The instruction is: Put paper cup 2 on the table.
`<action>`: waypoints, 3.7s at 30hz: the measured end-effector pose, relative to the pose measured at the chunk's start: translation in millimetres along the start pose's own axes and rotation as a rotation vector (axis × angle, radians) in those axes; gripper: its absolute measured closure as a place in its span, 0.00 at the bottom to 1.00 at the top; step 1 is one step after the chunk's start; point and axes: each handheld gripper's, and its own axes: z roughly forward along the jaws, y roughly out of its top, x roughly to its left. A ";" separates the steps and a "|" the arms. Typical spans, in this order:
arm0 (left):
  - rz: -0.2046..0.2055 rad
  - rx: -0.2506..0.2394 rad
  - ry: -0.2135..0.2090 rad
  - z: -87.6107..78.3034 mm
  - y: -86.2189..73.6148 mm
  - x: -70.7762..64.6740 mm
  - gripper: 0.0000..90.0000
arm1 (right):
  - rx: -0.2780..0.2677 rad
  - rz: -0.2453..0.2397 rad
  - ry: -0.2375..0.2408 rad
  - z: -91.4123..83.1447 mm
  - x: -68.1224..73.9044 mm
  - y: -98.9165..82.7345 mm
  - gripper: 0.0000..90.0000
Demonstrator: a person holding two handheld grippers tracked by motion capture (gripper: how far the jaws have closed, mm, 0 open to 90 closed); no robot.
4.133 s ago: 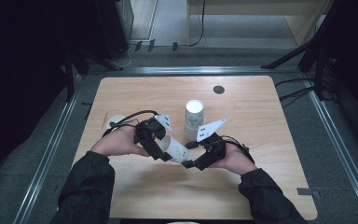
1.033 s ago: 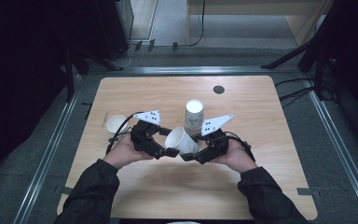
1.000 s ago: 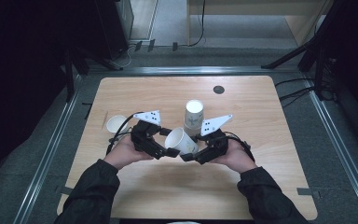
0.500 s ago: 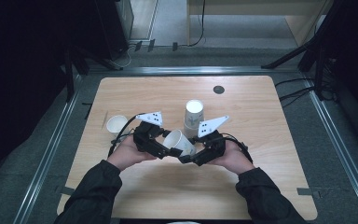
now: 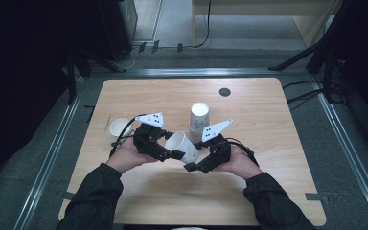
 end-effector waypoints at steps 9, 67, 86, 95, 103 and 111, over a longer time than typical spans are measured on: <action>0.013 0.017 0.033 -16.0 -0.7 2.1 0.27 | -0.003 -0.012 -0.069 -3.1 -1.1 -3.5 0.25; -0.073 0.195 0.231 -96.3 -68.5 19.4 0.27 | 0.013 -0.017 -0.279 -58.7 -18.6 -34.8 0.24; -0.083 0.277 0.319 -113.4 -106.8 34.8 0.26 | 0.017 -0.017 -0.283 -57.9 -17.7 -34.0 0.24; -0.065 0.334 0.382 -106.9 -117.3 42.9 0.26 | 0.020 -0.019 -0.285 -57.9 -16.3 -34.6 0.24; -0.061 0.377 0.434 -103.8 -120.1 48.3 0.26 | 0.013 -0.018 -0.287 -60.0 -15.8 -35.1 0.24; -0.060 0.433 0.467 -98.4 -123.2 51.1 0.25 | 0.009 -0.015 -0.289 -60.6 -15.7 -34.9 0.24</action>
